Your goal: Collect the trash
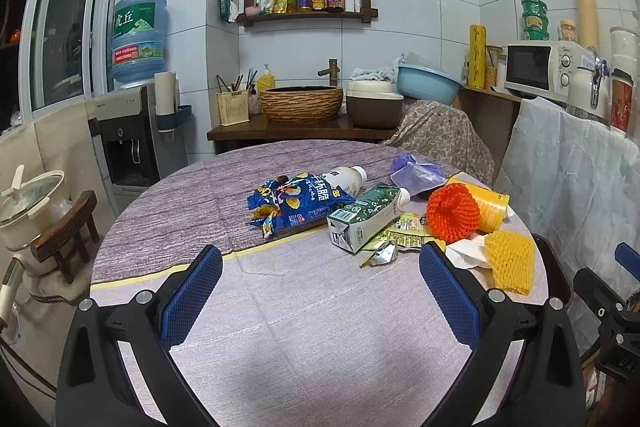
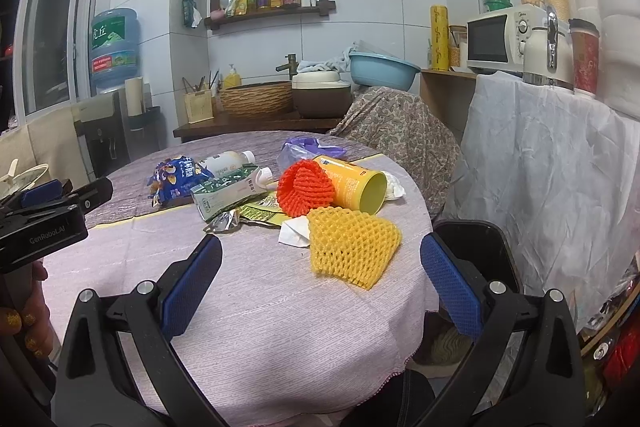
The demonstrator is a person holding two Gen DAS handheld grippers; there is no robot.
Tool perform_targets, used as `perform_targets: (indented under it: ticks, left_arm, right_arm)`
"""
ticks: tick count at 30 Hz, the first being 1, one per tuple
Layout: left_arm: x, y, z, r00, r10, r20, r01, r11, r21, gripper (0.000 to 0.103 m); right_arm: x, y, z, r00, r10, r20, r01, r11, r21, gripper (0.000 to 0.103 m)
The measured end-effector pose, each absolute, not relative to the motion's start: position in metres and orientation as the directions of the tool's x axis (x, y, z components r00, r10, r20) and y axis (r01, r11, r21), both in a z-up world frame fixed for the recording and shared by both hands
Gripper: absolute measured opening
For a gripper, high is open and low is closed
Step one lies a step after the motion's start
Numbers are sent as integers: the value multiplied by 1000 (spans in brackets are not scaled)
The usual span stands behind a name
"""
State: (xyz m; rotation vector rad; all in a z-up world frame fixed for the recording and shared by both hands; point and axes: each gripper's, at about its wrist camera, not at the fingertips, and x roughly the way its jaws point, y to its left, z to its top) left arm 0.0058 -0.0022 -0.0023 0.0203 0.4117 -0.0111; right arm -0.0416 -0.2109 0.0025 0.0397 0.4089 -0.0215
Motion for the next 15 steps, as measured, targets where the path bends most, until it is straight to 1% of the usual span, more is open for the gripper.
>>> perform_targets:
  ticks: [15]
  left_arm:
    - [5,-1,-2,919,-9,-394,18,1000,19,98]
  right_arm:
    - [-40,-211,1,916,-13,-402,28,999,32,98]
